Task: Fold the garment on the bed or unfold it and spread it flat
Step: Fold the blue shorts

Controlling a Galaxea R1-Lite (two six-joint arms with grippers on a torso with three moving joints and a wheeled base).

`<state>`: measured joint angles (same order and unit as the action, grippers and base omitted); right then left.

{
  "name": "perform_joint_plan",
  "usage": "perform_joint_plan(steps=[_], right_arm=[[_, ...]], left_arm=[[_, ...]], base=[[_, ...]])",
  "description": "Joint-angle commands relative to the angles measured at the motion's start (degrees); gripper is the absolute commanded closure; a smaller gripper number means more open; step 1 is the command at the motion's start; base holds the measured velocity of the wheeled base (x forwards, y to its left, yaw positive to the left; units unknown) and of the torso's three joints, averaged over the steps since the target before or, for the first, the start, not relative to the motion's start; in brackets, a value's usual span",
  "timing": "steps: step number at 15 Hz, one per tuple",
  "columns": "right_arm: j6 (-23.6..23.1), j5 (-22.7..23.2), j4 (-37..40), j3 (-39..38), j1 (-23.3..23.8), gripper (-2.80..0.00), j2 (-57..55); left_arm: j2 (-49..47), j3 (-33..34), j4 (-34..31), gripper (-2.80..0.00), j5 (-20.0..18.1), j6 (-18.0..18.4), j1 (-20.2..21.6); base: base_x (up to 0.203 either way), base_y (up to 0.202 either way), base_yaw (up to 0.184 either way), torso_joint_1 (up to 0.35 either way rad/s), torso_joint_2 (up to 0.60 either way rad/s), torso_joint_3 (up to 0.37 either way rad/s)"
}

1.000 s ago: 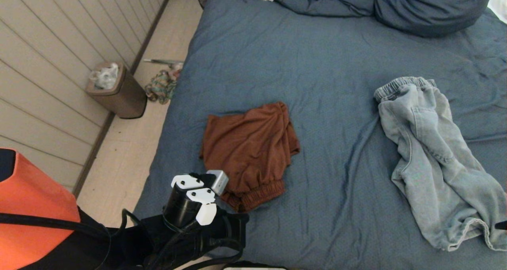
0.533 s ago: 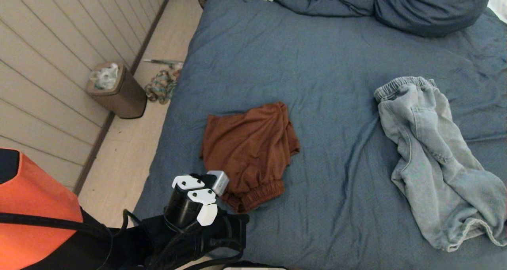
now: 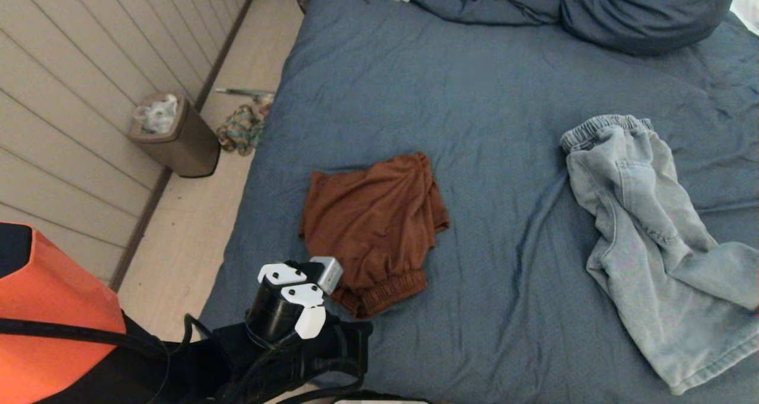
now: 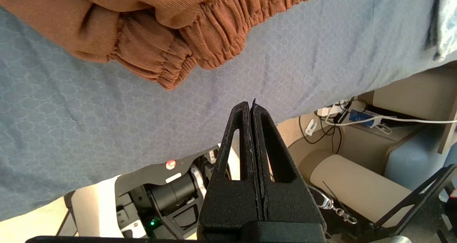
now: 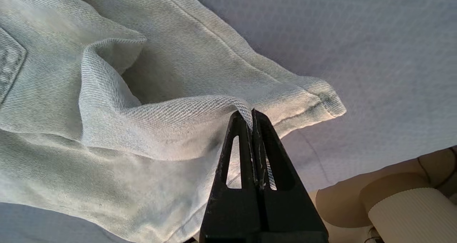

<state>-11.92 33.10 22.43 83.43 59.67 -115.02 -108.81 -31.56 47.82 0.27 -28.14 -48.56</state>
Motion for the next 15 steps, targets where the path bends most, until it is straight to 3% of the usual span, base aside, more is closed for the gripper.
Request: perform_joint_plan(steps=[1,8,9,15], right_arm=[[-0.3,0.0,0.2,0.2,0.1,0.00,-1.0],[-2.9,-0.3,0.0,1.3,5.3,0.00,-4.9],[-2.9,-0.3,0.0,2.0,5.8,-2.80,-5.7],[-5.6,-0.1,0.2,0.7,6.2,-2.80,-6.2]], left_arm=[[0.0,0.0,0.3,0.00,0.0,-0.2,0.0],[-0.1,0.1,0.3,0.00,0.0,-0.1,0.0],[-0.1,0.1,0.3,0.00,0.0,-0.1,0.0],[0.0,0.0,0.3,0.00,0.0,-0.3,0.0]], base=[[0.000,0.000,0.000,0.000,0.00,0.000],[0.000,0.000,0.000,0.000,0.00,0.000],[0.000,0.000,0.000,0.000,0.00,0.000],[0.000,0.000,0.000,0.000,0.00,0.000]])
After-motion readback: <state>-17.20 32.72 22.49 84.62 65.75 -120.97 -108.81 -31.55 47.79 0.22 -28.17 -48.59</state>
